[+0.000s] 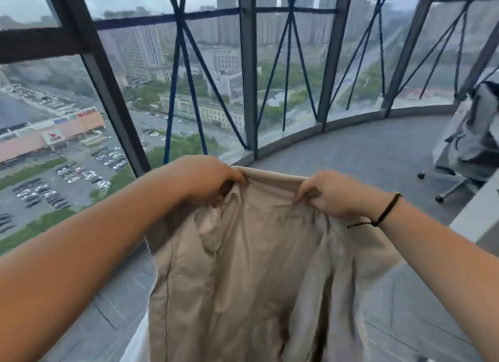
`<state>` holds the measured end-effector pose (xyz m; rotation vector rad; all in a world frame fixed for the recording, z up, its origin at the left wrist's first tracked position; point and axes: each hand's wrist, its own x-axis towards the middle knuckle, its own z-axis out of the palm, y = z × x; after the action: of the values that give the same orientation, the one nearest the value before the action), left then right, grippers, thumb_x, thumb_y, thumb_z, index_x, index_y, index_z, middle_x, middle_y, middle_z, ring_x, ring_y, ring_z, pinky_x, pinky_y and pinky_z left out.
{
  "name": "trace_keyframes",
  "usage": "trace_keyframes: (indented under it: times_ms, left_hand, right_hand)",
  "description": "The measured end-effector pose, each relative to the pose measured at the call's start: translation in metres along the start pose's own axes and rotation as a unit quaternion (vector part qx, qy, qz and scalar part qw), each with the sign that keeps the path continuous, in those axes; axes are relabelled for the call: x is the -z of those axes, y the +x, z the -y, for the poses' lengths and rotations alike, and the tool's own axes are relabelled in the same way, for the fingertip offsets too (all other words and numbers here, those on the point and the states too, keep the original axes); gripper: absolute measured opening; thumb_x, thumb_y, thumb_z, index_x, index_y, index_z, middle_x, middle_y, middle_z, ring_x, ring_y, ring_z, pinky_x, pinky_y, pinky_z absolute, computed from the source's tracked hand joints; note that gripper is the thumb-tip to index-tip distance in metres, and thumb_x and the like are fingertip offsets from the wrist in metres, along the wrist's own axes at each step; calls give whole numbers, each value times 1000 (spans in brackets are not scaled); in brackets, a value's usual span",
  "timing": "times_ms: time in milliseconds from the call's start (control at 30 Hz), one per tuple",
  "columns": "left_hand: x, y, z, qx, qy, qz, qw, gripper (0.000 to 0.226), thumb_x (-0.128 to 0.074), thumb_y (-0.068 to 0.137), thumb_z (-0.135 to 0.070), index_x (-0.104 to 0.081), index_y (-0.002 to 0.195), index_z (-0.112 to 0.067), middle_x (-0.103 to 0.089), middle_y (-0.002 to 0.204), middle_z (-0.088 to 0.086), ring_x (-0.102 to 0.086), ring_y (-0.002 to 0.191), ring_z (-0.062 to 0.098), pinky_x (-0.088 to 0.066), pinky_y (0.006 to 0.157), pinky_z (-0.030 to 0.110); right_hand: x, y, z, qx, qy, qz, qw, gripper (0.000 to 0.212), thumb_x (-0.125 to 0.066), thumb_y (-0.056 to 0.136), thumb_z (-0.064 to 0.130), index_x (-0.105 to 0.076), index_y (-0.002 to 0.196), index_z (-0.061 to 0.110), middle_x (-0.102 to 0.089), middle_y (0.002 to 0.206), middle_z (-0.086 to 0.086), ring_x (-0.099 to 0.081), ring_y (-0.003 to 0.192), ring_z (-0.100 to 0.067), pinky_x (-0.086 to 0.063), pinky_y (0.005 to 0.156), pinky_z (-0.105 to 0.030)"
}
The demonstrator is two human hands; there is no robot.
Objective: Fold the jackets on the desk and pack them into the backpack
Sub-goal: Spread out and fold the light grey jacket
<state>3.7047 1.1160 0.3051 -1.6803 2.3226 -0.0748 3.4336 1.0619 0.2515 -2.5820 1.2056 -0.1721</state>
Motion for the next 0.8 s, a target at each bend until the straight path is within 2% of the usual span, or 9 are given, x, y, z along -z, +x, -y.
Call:
trace_keyframes:
  times_ms: [100, 267, 333, 400, 500, 567, 633, 700, 800]
  left_hand:
    - [14, 66, -35, -41, 17, -5, 999, 59, -61, 89, -26, -44, 136, -58, -61, 107, -7, -60, 98, 20, -56, 84, 40]
    - [33, 165, -84, -106, 38, -32, 993, 60, -58, 92, -27, -38, 137, -62, -38, 75, -16, -49, 75, 16, -50, 65, 32]
    - [41, 205, -99, -135, 29, -32, 990, 62, -61, 90, -28, -37, 136, -63, -43, 79, -14, -48, 73, 14, -53, 69, 35]
    - [49, 243, -113, -173, 5, -19, 985, 60, -64, 90, -27, -41, 135, -60, -48, 88, -15, -49, 79, 13, -51, 73, 34]
    - [52, 301, -127, -236, -44, 18, 971, 50, -62, 91, -24, -51, 126, -58, -55, 88, -19, -55, 83, 12, -42, 71, 28]
    - [46, 344, -132, -261, -55, 46, 963, 42, -59, 92, -22, -62, 118, -55, -61, 97, -20, -58, 90, 10, -47, 80, 28]
    - [39, 393, -133, -273, -46, 47, 960, 34, -60, 94, -24, -69, 108, -53, -63, 97, -24, -59, 91, 7, -51, 88, 31]
    - [39, 441, -136, -278, -30, 23, 960, 33, -60, 95, -24, -71, 104, -54, -63, 97, -22, -59, 90, 9, -53, 88, 34]
    - [48, 513, -139, -301, -25, -20, 953, 34, -54, 99, -29, -66, 117, -55, -66, 106, -15, -56, 87, 10, -53, 81, 33]
  right_hand:
    - [18, -14, -69, -36, 12, 50, 998, 40, -58, 91, 5, -75, 111, 35, -56, 101, 11, -48, 95, -6, -31, 73, -9]
    - [49, -43, -158, -87, 54, 74, 992, 42, -59, 90, 4, -75, 110, 38, -57, 94, 31, -52, 94, 2, -35, 78, -1]
    - [57, -54, -189, -98, 89, 75, 988, 39, -61, 89, 3, -77, 104, 37, -65, 88, 30, -58, 89, 2, -43, 83, -9]
    - [60, -65, -217, -110, 122, 62, 984, 36, -62, 91, 3, -79, 94, 35, -73, 88, 13, -64, 86, -8, -51, 84, -27]
    - [57, -73, -258, -148, 157, 35, 976, 41, -59, 94, 3, -78, 83, 37, -74, 93, -4, -65, 89, -21, -49, 89, -37]
    - [52, -72, -287, -184, 162, 30, 969, 41, -58, 94, 6, -79, 81, 39, -73, 93, -8, -63, 90, -28, -48, 92, -43]
    - [50, -67, -314, -217, 170, 32, 961, 36, -58, 93, 11, -79, 84, 38, -73, 92, -5, -64, 91, -31, -49, 93, -47]
    - [53, -56, -339, -240, 186, 23, 952, 31, -59, 94, 11, -80, 86, 33, -74, 90, 9, -66, 89, -20, -50, 93, -41]
    - [65, -31, -373, -250, 198, 4, 948, 19, -65, 92, 19, -79, 91, 31, -74, 95, 14, -67, 92, -14, -51, 92, -36]
